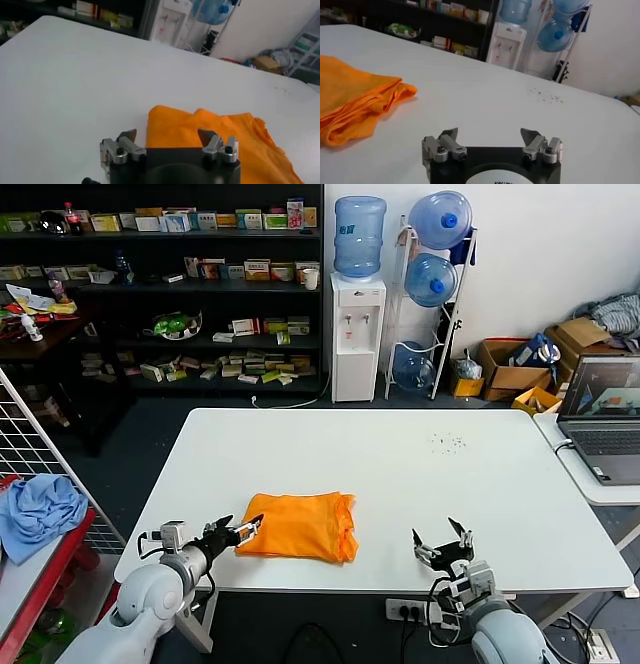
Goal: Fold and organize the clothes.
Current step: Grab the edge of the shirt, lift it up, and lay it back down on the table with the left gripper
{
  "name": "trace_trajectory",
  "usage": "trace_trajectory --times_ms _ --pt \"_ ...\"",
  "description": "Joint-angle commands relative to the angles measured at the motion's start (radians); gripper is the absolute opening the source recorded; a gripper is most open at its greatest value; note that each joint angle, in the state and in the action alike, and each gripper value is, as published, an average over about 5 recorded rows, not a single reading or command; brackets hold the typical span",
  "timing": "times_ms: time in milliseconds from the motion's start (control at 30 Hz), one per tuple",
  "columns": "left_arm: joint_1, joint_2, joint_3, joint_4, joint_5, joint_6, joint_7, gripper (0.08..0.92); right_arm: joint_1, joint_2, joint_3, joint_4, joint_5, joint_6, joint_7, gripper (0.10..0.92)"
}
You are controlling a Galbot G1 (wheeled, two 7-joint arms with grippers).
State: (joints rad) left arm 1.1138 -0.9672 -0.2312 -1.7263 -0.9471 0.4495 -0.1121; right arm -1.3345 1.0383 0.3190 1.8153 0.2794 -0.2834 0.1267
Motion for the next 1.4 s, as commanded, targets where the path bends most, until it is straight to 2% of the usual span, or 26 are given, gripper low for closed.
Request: trace_trajectory --times_ms 33,400,733,867,1200,1400 --pt "-0.045 0.002 -0.037 0.124 -0.088 0.057 0.117 0.823 -0.008 -0.002 0.002 0.007 -0.004 -0.002 -0.004 0.823" --pt "-0.116 -0.042 0.013 0.214 -0.046 0.05 0.148 0.823 -0.019 -0.001 0.011 0.024 -0.003 -0.007 -0.002 0.823" --pt "-0.097 -0.048 0.026 0.18 -0.003 0.052 0.152 0.807 -0.018 -0.003 0.013 0.041 0.001 -0.011 0.0 0.823" --pt "-0.084 -0.045 0.025 0.16 0.001 0.051 0.154 0.715 -0.019 -0.003 0.012 0.049 0.002 -0.013 0.002 0.823" --pt "-0.067 -0.044 0.016 0.116 0.003 0.029 0.136 0.421 -0.027 0.002 0.01 0.059 -0.001 -0.012 0.006 0.823" --pt "-0.044 -0.002 -0.008 0.063 0.001 0.03 0.101 0.247 -0.02 0.005 0.001 0.061 -0.002 -0.012 0.011 0.823"
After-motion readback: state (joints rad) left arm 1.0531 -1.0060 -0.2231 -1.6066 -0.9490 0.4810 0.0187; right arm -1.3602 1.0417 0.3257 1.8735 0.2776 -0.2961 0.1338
